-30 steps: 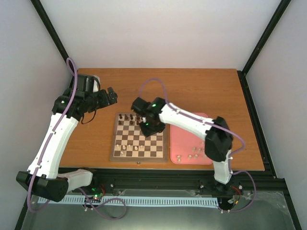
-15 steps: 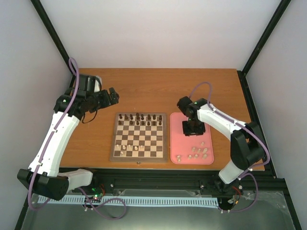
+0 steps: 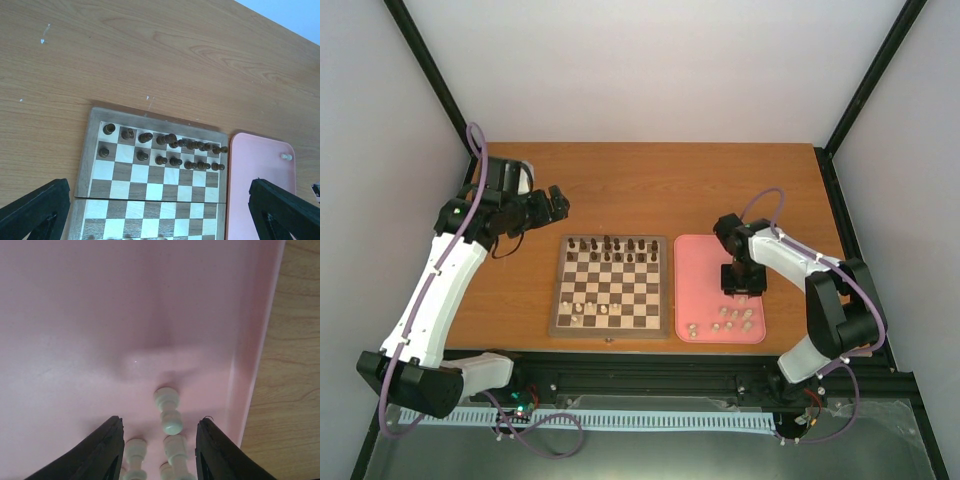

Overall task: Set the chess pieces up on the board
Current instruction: Pick up the chess piece from the storage box.

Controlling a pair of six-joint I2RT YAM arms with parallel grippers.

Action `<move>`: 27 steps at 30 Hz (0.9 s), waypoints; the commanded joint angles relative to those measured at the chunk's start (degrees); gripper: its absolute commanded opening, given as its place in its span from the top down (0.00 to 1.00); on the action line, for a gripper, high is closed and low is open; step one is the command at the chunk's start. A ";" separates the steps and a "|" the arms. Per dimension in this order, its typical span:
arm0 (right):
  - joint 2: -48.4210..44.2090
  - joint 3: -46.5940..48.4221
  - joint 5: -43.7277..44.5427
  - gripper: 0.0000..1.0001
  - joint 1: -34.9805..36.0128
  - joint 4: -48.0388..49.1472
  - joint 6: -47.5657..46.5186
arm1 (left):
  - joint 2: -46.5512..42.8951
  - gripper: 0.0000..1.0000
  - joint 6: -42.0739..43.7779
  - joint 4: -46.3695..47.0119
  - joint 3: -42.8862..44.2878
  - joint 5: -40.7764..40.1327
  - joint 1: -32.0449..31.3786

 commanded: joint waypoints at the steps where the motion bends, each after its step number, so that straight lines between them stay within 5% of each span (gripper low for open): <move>1: -1.11 -1.27 0.57 0.60 -2.06 2.08 -1.14 | 0.54 0.00 0.40 1.17 -0.19 0.42 0.38; 16: -0.33 -4.26 -1.10 0.68 -4.34 4.52 -3.09 | 1.90 0.00 -0.44 1.77 -0.52 0.64 0.36; 27: 1.28 -4.34 -3.60 0.85 -4.36 5.82 -4.21 | 1.63 0.00 -0.53 1.71 -0.63 0.29 0.39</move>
